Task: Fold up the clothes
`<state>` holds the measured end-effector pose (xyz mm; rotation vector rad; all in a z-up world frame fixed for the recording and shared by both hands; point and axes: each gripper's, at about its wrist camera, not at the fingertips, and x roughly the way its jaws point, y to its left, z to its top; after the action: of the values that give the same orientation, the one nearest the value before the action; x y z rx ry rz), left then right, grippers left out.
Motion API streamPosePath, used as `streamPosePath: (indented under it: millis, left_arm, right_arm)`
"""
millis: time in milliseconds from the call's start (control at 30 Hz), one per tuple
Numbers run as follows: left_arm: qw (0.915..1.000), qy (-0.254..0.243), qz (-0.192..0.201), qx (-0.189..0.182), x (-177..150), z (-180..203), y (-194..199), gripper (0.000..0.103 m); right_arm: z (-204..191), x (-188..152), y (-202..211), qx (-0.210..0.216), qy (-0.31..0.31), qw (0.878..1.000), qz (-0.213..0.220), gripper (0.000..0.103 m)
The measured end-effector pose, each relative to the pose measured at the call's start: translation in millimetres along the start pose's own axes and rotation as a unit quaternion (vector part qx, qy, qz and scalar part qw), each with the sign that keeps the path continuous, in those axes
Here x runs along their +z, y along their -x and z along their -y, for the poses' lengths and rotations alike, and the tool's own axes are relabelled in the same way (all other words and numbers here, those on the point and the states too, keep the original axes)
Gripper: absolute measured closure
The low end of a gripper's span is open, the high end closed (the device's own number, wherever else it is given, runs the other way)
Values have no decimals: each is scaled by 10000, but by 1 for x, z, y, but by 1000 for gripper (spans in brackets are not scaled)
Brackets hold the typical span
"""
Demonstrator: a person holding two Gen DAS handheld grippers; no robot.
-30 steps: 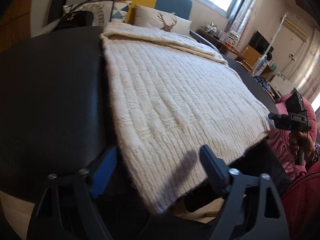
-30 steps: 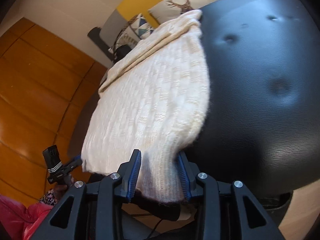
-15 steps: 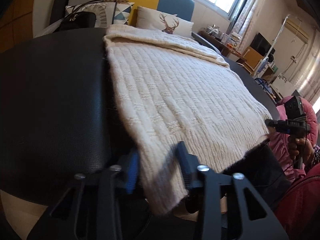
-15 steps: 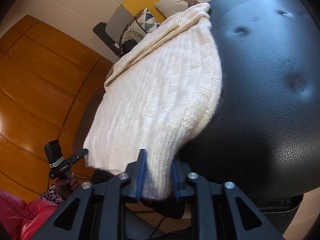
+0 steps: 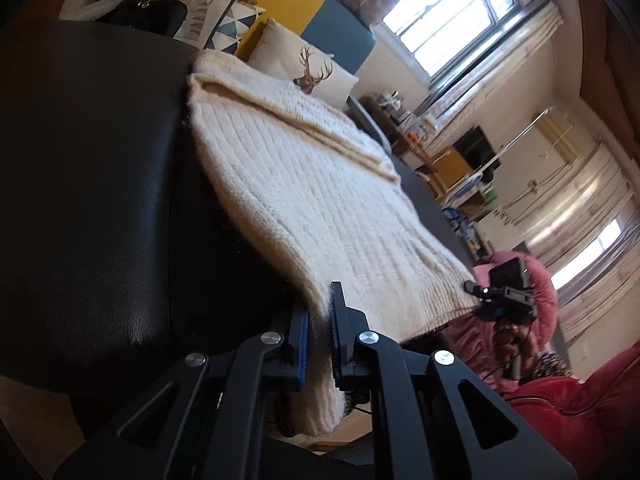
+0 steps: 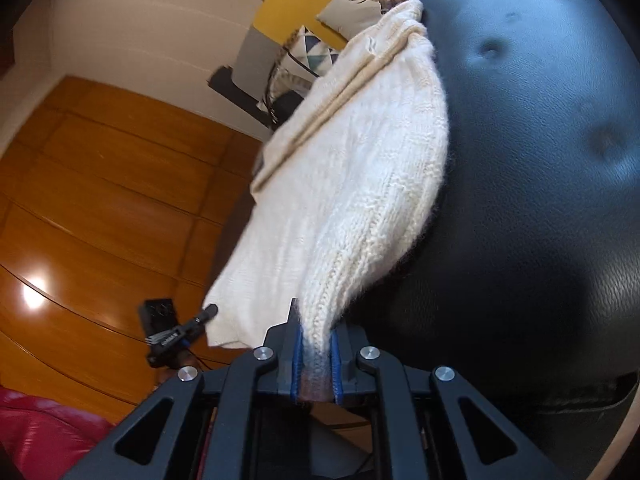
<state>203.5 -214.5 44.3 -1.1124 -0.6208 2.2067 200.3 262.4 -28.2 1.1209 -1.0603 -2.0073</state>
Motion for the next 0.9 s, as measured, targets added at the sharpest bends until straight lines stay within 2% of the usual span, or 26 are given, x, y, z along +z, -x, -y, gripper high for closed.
streamPosePath:
  millis: [233, 400, 500, 633, 800, 900]
  left_arm:
    - [9966, 170, 95, -806, -15, 21, 31, 97]
    - [9874, 585, 274, -1444, -27, 39, 57, 97]
    - [9796, 929, 437, -1729, -18, 35, 57, 97]
    - [9646, 1430, 811, -2061, 14, 14, 39, 96]
    - [9510, 1947, 1197, -2083, 63, -18, 1, 96]
    - [9465, 2162, 1278, -2025, 90, -38, -25, 96]
  right_arm:
    - [-9, -28, 28, 668, -96, 9977, 1, 93]
    - [-31, -59, 58, 1248, -339, 9916, 66, 93]
    - [-45, -61, 69, 1399, -350, 9894, 172, 93]
    - [-52, -22, 65, 1482, -274, 9874, 485, 93]
    - [-47, 53, 43, 1330, -265, 9872, 836, 93]
    - [-30, 94, 26, 1279, -626, 9854, 938, 93]
